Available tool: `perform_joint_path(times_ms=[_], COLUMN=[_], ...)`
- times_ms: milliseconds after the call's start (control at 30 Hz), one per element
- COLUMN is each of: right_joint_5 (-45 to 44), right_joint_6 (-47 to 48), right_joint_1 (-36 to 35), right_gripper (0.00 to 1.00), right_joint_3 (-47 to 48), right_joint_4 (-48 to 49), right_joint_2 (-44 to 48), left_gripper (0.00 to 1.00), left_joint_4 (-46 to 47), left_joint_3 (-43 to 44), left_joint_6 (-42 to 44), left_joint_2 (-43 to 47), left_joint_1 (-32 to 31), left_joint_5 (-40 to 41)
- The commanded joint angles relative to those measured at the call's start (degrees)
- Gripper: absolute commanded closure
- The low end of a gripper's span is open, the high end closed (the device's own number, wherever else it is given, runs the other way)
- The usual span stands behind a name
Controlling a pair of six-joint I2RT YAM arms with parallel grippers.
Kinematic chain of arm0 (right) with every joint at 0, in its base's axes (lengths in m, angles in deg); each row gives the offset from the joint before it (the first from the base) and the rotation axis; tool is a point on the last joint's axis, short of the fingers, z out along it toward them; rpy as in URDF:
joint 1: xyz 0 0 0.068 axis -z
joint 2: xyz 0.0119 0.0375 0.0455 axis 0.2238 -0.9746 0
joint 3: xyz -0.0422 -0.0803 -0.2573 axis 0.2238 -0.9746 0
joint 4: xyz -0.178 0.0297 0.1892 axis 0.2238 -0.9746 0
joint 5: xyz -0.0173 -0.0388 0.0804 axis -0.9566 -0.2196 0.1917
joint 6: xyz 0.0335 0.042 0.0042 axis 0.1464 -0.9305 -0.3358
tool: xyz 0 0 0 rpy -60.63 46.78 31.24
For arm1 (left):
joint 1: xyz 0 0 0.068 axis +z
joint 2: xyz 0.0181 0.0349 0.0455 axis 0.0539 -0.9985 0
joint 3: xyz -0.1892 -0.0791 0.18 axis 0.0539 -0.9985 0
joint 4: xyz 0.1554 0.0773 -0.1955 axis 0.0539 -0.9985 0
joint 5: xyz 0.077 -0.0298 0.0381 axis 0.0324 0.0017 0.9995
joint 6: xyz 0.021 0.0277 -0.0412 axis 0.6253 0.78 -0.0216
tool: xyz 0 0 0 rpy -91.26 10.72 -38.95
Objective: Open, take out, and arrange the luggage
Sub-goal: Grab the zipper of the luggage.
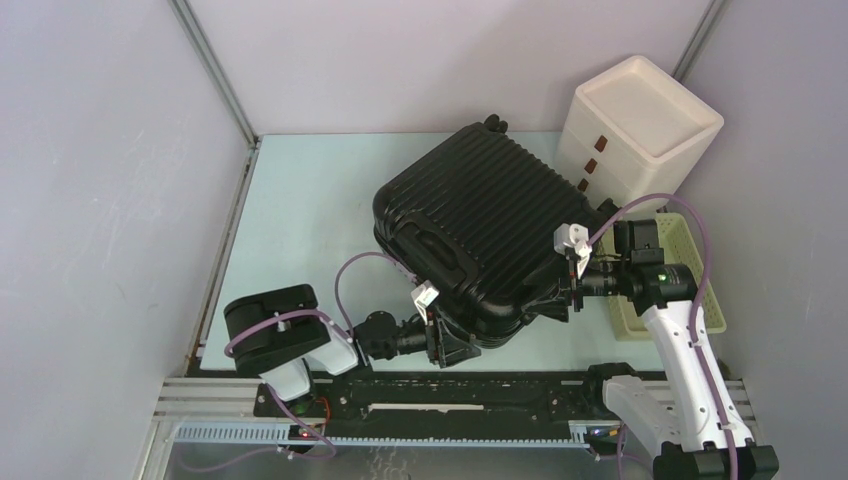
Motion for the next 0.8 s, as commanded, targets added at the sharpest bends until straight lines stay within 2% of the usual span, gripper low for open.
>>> perform_joint_path(times_ms=[0, 300, 467, 767], right_joint_5=[-1.35, -1.61, -1.78, -2.73], right_joint_6=[1.09, 1.09, 1.11, 1.09], right_joint_1=[-0.38, -0.39, -0.52, -1.20], right_gripper=[0.34, 0.34, 0.34, 0.34], right_joint_3=[0.13, 0.13, 0.13, 0.13], right_joint_4=[-0.19, -0.21, -0.28, -0.15], right_joint_2=[-0.73, -0.99, -1.42, -2.31], left_gripper=[0.41, 0.44, 0.55, 0.53], left_joint_4=[5.01, 5.15, 5.21, 5.65], left_joint_3=[2.09, 2.06, 1.94, 2.29], left_joint_6=[-1.26, -2.29, -2.77, -4.56], left_joint_2=[-0.36, -2.01, -2.59, -1.84], left_joint_1=[0.24, 0.33, 0.32, 0.05], left_joint_5=[-2.16, 0.55, 2.41, 2.32])
